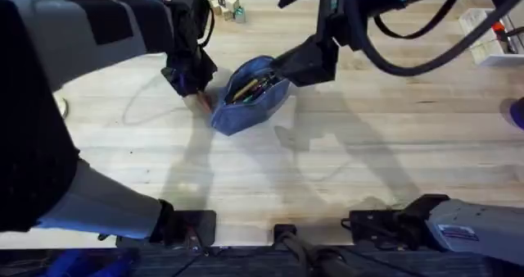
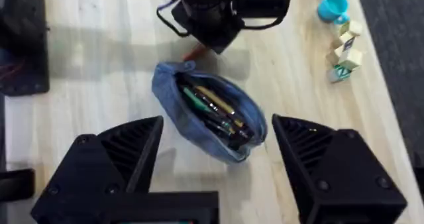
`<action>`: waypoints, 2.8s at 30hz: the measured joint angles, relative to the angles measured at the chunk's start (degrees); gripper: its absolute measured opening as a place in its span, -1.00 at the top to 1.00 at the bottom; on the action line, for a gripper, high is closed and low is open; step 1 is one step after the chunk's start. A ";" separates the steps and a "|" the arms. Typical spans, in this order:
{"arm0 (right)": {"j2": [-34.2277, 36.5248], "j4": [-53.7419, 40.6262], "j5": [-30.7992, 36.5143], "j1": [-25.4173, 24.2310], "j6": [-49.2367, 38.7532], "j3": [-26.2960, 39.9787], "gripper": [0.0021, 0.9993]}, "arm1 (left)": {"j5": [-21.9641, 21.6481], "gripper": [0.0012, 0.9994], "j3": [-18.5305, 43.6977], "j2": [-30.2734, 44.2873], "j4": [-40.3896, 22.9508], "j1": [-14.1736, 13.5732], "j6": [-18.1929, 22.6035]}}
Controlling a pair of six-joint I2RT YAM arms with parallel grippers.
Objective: Unzip the bag, pick up the pens from the table one at a time and place them inside, then zip the bag closed.
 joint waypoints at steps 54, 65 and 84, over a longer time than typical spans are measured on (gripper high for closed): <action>-11.17 -23.79 4.83 0.00 9.66 0.00 -1.00 | 15.34 0.91 4.76 -8.04 4.17 -20.22 56.92; -11.17 -22.05 4.83 0.00 9.66 0.00 -1.00 | 10.25 0.91 4.76 -5.06 -1.88 -20.22 57.27; -11.16 -20.82 4.85 0.00 9.66 0.00 -1.00 | 9.26 -0.97 7.98 -5.51 -3.57 -20.22 54.97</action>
